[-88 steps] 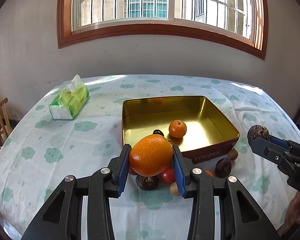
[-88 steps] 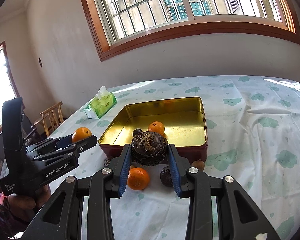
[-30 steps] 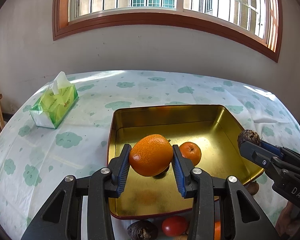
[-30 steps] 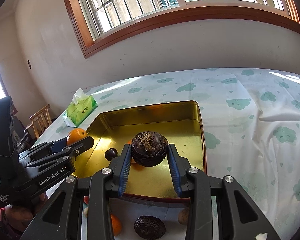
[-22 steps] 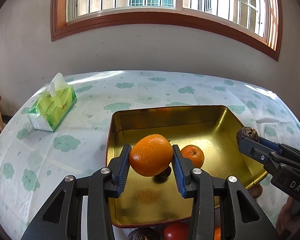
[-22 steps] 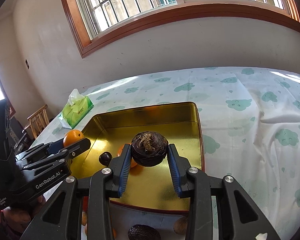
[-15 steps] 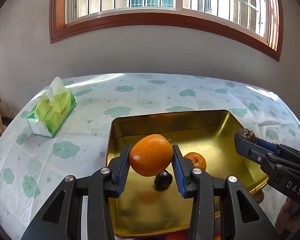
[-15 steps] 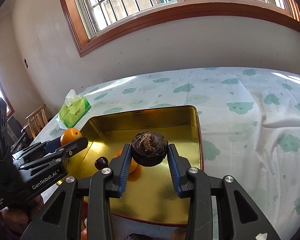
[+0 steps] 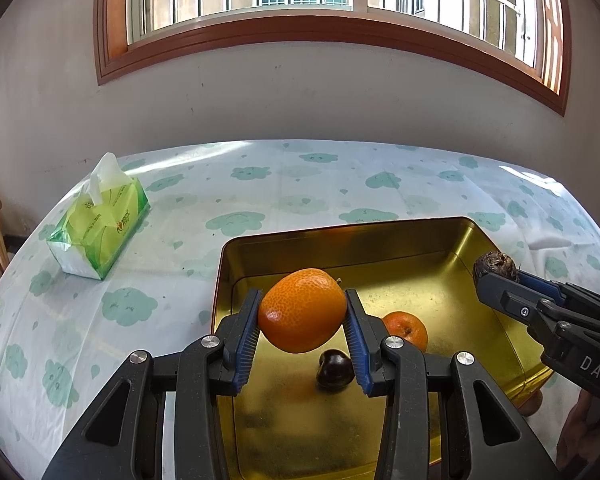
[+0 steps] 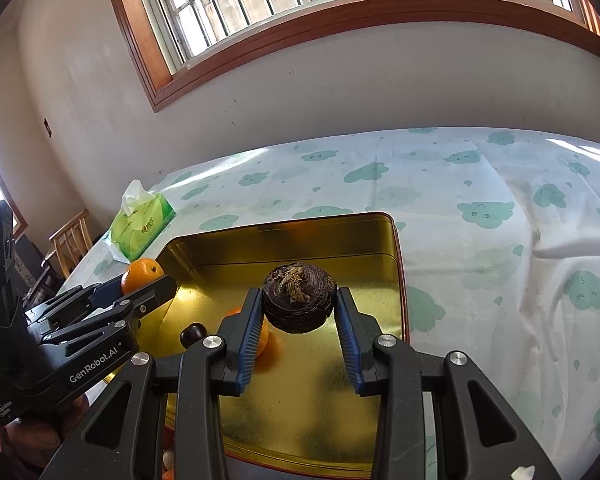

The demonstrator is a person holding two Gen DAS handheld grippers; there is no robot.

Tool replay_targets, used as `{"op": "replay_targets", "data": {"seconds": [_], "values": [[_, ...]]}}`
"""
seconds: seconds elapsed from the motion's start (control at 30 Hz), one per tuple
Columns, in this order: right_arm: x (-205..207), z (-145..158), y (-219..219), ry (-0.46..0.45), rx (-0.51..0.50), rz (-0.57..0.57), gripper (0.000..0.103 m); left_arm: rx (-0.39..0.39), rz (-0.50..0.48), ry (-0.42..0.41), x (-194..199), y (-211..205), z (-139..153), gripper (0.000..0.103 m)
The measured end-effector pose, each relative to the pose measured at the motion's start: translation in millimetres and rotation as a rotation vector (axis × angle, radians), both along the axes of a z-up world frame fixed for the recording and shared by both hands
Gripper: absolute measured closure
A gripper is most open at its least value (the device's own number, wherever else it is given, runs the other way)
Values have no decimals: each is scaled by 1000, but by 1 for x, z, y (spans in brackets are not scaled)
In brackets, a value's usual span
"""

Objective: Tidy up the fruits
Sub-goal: 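Lower the dried fruit into the tin and open the right gripper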

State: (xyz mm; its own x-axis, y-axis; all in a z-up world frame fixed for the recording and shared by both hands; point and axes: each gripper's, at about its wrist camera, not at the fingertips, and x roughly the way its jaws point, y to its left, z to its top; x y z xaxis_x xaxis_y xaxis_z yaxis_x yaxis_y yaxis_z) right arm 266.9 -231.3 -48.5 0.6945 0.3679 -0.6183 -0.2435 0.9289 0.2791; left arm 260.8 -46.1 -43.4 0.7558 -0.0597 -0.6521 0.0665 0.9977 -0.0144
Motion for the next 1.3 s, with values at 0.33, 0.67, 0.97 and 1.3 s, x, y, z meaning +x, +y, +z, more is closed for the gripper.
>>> {"op": "replay_targets", "data": {"seconds": [0.33,0.67,0.97,1.3], "values": [[7,-2,3,11,-6,5,69,4,12,23,10,0,-3,62],[11,-4,4,20,-8,8,69,12,17,45,17,0,-8,62],[15,-6,6,27,-9,10,69,23,15,56,21,-2,-11,62],[20,-10,5,38,-8,11,69,28,18,69,26,-3,-13,62]]}}
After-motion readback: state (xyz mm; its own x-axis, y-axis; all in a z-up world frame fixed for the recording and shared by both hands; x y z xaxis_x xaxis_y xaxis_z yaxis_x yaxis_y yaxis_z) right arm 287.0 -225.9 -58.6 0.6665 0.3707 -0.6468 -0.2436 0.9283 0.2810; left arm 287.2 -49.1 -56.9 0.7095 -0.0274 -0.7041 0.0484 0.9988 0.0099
